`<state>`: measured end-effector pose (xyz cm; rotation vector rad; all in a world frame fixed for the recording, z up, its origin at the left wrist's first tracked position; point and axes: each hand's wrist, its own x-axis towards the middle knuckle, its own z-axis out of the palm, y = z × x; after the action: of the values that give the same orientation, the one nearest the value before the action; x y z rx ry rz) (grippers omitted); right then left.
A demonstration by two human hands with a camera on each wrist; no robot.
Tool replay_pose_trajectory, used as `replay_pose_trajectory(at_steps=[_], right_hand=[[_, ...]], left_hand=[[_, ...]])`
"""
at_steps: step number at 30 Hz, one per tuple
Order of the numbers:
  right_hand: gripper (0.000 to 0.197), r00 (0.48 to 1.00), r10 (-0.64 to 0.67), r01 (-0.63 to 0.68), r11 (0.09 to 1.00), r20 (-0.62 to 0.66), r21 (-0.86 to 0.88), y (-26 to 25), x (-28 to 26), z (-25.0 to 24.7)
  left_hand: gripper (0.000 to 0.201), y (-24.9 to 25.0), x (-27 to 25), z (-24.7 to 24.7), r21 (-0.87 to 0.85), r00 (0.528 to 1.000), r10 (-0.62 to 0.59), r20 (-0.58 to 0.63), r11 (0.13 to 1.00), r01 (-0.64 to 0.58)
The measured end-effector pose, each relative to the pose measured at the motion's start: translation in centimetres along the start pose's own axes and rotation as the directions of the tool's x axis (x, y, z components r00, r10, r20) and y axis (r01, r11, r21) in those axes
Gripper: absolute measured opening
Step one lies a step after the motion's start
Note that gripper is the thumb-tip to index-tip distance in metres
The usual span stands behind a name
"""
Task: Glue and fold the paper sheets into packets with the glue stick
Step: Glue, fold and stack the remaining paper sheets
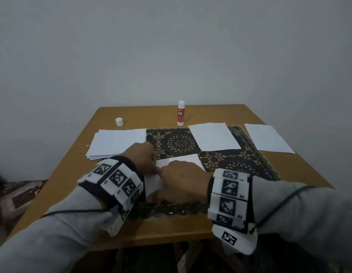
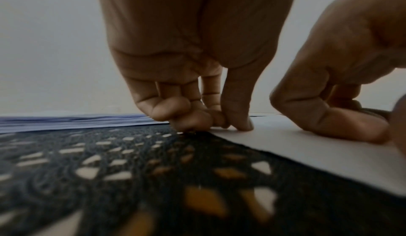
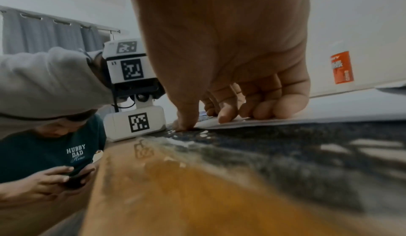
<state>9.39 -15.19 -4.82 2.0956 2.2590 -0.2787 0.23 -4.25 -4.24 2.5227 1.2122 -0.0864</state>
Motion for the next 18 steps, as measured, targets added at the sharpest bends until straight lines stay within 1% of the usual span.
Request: replay_pose_trajectory(at_steps=[2, 3, 6, 10, 13, 15, 16, 17, 18], right_hand=[[0.057, 1.0, 0.008, -0.008, 1.0, -0.005, -0.021, -0.2, 0.0, 0.2], [0.057, 1.0, 0.016, -0.016, 1.0, -0.006, -0.025, 0.0, -0.1, 0.1], [0.048, 0.997, 0.053, -0.051, 0.998, 0.057, -0.044, 1.1, -0.3, -0.5], [0.048, 0.986, 0.118, -0.112, 0.992, 0.121, -0.054, 4.5, -0.4, -1.0], [0.048, 0.966, 0.238, -0.23, 0.97, 0.1, -0.083, 7.2, -0.8, -1.6], [0.05, 0.957, 0.284, -0.276, 0.955, 0.065, -0.11, 7.4, -1.7, -1.8], [0.055, 0.961, 0.268, -0.258, 0.959, 0.075, -0.12, 6.9, -2.4, -1.7], [0.065, 0.969, 0.213, -0.197, 0.972, 0.126, -0.125, 6.0, -3.1, -1.4], [0.079, 0.969, 0.123, -0.099, 0.988, 0.213, -0.122, 4.8, -3.9, -1.0]], left_hand=[[0.008, 0.0, 0.0, 0.0, -0.01, 1.0, -0.005, 0.0, 1.0, 0.005], [0.007, 0.1, 0.0, 0.0, -0.014, 1.0, -0.009, 0.004, 1.0, 0.009], [0.013, 0.1, -0.1, 0.0, -0.016, 1.0, -0.015, 0.004, 1.0, 0.016], [0.013, 0.1, -0.1, 0.0, -0.007, 1.0, -0.002, 0.003, 1.0, 0.002], [0.014, 0.2, -0.2, -0.1, -0.004, 1.0, 0.009, 0.005, 1.0, -0.009], [0.014, 0.3, -0.2, -0.1, -0.009, 1.0, 0.013, 0.012, 1.0, -0.013], [0.014, 0.2, -0.2, -0.1, -0.007, 1.0, 0.017, 0.013, 1.0, -0.017], [0.014, 0.2, -0.1, 0.0, -0.004, 1.0, 0.021, 0.014, 1.0, -0.021], [0.015, 0.1, -0.1, 0.0, -0.002, 1.0, 0.025, 0.015, 1.0, -0.025]])
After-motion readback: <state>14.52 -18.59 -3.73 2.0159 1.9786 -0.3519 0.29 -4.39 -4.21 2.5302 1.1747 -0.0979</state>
